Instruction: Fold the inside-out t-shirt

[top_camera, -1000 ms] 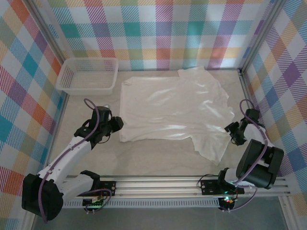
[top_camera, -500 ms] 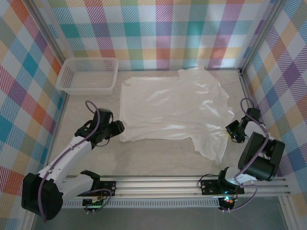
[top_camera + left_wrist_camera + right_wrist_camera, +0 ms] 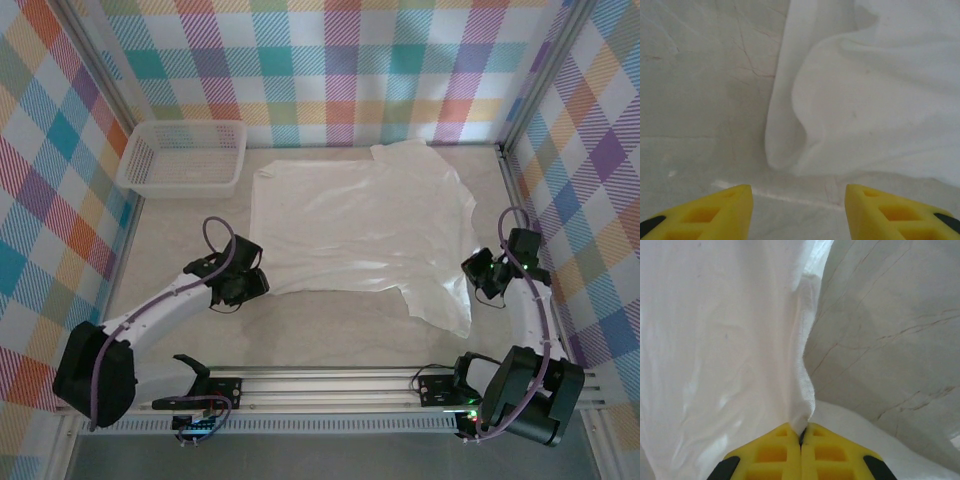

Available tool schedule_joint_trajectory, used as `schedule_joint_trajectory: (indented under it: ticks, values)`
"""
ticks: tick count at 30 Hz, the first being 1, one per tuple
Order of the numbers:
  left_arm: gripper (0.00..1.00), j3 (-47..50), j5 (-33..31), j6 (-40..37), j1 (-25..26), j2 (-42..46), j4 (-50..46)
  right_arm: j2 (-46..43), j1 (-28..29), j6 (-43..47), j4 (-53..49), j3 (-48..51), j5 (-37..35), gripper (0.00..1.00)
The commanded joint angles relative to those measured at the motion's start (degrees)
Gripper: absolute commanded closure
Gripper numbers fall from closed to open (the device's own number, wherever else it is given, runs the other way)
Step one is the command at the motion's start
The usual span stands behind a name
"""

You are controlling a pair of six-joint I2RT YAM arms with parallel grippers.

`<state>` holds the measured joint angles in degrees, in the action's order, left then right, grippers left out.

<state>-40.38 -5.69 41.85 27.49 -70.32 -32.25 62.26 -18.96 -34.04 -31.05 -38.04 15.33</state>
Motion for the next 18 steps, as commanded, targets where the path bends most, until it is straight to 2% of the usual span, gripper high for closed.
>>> schedule_joint_trajectory:
  ticks: [1,5,8,10,14,15,18]
  values:
    - [0.48,2.71,-2.11,2.96,-1.79,-2.13,5.68,-0.89,0.44,-0.05,-1.7,-0.75,2.69,1.0]
    - [0.47,6.63,0.34,4.13,-2.48,-4.7,16.88,-0.96,0.81,-0.39,-1.41,-0.79,5.43,1.0]
    - [0.51,9.03,2.61,7.23,-2.88,-6.69,23.27,-1.07,1.14,-0.35,-2.67,-0.87,6.09,1.0]
    - [0.62,9.09,2.11,8.07,-2.91,-7.31,23.49,-1.65,1.28,-0.15,-3.17,-0.63,5.73,1.0]
    - [0.97,8.14,-1.42,8.84,-2.92,-5.49,18.11,-2.36,1.26,-0.05,-4.92,-0.38,2.78,1.0]
    - [1.0,7.96,-2.52,8.95,-3.03,-4.48,15.92,-2.48,1.3,-0.4,-5.47,-0.17,1.31,1.0]
    - [1.0,7.86,-5.36,8.44,-3.94,0.58,8.37,-3.01,1.29,-1.94,-7.76,1.01,-5.46,1.0]
